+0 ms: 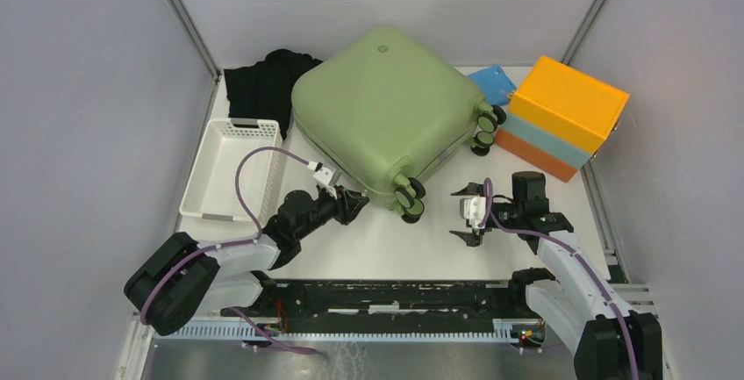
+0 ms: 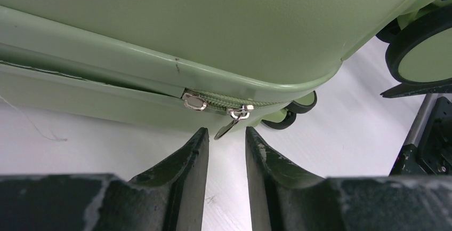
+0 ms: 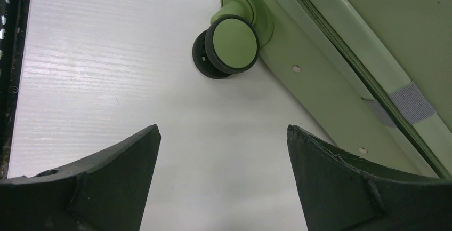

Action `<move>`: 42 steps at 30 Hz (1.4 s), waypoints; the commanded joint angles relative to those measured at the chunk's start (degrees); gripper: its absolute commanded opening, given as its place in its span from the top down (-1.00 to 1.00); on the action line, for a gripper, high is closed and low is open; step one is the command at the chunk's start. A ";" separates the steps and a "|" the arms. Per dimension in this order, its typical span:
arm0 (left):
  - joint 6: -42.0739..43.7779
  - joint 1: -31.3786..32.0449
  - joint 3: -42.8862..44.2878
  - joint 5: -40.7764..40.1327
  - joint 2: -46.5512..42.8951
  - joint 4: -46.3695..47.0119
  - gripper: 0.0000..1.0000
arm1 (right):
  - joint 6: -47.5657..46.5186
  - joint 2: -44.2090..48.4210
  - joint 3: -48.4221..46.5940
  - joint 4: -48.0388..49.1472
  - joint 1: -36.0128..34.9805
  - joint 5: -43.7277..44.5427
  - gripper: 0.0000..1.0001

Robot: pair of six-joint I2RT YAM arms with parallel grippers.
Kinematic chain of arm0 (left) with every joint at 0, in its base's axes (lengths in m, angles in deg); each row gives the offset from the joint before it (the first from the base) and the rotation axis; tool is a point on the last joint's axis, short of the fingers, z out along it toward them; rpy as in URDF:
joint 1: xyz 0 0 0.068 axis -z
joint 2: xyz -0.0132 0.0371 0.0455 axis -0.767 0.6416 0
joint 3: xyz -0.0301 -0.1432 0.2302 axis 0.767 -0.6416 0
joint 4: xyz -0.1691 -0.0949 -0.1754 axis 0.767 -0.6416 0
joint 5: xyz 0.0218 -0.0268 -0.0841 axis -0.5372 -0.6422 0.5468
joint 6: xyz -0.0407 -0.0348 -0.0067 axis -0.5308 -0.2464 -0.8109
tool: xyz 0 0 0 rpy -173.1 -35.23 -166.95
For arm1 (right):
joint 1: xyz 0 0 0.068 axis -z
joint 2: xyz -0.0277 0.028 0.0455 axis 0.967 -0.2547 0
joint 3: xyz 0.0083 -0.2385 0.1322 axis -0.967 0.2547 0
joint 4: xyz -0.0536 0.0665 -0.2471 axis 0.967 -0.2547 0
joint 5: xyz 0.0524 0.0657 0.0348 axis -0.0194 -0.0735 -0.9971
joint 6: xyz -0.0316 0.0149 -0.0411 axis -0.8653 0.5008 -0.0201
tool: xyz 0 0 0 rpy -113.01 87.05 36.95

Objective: Open, take out, and arrange the luggage
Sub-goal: Unzip the luggage at the center of the board.

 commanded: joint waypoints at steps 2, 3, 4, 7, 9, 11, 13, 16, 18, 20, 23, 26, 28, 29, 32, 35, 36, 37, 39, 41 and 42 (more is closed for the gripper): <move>3.49 -0.44 2.37 -0.03 0.94 4.37 0.28 | -1.13 -0.11 0.31 0.31 0.20 -2.27 -0.91; 3.45 -0.44 2.48 0.15 1.19 4.46 0.33 | -1.18 -0.10 0.33 0.31 0.27 -2.27 -0.91; 3.38 -0.44 2.55 0.31 1.40 4.56 0.34 | -1.22 -0.03 0.39 0.27 0.28 -2.27 -0.91; 3.10 -0.44 2.68 0.55 1.99 4.81 0.47 | -1.39 -0.01 0.40 0.20 0.26 -2.27 -0.91; 3.02 -0.44 2.76 0.56 2.26 4.91 0.50 | -1.39 0.03 0.35 0.14 0.25 -2.27 -0.91; 2.87 -0.44 2.77 0.62 2.43 4.97 0.53 | -1.44 0.01 0.40 0.12 0.27 -2.27 -0.91; 2.77 -0.43 2.66 0.85 2.44 5.46 0.60 | -1.56 0.03 0.40 0.05 0.30 -2.27 -0.91; 2.57 -0.48 2.57 1.05 2.37 5.93 0.65 | -1.58 0.02 0.40 0.05 0.26 -2.36 -0.91; 2.50 -0.50 2.76 1.22 2.50 5.72 0.62 | -1.62 0.03 0.40 0.00 0.26 -2.36 -0.91; 2.35 -0.53 2.77 1.44 2.58 5.75 0.55 | -1.61 0.04 0.39 -0.04 0.31 -2.36 -0.91; 2.09 -0.53 2.82 2.02 2.67 5.87 0.51 | -1.70 -0.05 0.38 -0.04 0.26 -2.36 -0.91; 1.58 -0.53 2.70 2.67 2.58 6.35 0.49 | -1.76 0.02 0.39 -0.04 0.29 -2.35 -0.92; 1.30 -0.52 2.68 2.90 2.59 6.54 0.50 | -1.80 -0.08 0.40 -0.03 0.32 -2.36 -0.92; 1.27 -0.53 2.76 2.89 2.60 6.59 0.51 | -1.90 -0.03 0.40 -0.05 0.32 -2.34 -0.92; 0.79 -0.53 2.77 2.95 2.97 7.12 0.62 | -1.90 -0.12 0.38 -0.08 0.26 -2.31 -0.92; 0.33 -0.53 2.73 3.61 3.20 7.88 0.84 | -2.00 -0.10 0.35 -0.04 0.29 -2.27 -0.92; 0.23 -0.53 2.76 3.84 3.28 7.83 0.91 | -1.96 -0.08 0.40 -0.04 0.31 -2.27 -0.92; 0.16 -0.53 2.77 4.14 3.31 7.82 0.95 | -2.02 -0.12 0.40 0.00 0.31 -2.27 -0.92; -0.02 -0.53 2.64 4.45 3.21 7.53 0.96 | -2.02 -0.04 0.40 -0.04 0.30 -2.21 -0.92; -0.51 -0.53 2.43 4.47 2.92 6.90 0.96 | -2.06 -0.05 0.40 -0.04 0.25 -2.17 -0.92; -0.89 -0.53 2.42 4.64 2.63 6.35 0.96 | -2.15 0.08 0.40 -0.03 0.26 -2.19 -0.92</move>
